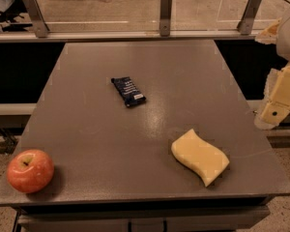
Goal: Move sponge near rxbar blueberry
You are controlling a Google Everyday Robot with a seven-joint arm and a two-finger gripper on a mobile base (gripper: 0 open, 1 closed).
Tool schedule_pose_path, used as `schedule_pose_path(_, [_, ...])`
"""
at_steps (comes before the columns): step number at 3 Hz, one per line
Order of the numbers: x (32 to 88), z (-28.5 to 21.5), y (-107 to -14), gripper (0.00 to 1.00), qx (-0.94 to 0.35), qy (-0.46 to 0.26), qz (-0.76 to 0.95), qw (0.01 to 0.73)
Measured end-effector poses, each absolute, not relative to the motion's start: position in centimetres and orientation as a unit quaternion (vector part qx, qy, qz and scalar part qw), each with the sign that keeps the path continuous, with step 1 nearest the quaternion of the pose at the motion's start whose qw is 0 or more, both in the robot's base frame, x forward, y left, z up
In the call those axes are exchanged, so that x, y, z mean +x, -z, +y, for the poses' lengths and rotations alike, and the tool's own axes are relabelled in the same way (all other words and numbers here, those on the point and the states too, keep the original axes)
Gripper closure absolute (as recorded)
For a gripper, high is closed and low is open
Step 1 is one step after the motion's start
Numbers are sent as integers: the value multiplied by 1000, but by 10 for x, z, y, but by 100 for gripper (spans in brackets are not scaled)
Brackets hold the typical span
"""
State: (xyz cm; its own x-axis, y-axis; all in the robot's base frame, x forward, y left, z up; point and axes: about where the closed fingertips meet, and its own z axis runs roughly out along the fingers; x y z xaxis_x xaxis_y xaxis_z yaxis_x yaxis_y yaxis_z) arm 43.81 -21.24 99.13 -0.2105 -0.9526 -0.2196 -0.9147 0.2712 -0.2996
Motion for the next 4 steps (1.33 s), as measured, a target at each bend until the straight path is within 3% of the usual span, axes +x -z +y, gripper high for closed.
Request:
schedule_pose_path(2, [427,-205,-967,0,-587,49,790,169])
schedule_pose_path(4, [386,-174,-868,0,-516,-30,838,173])
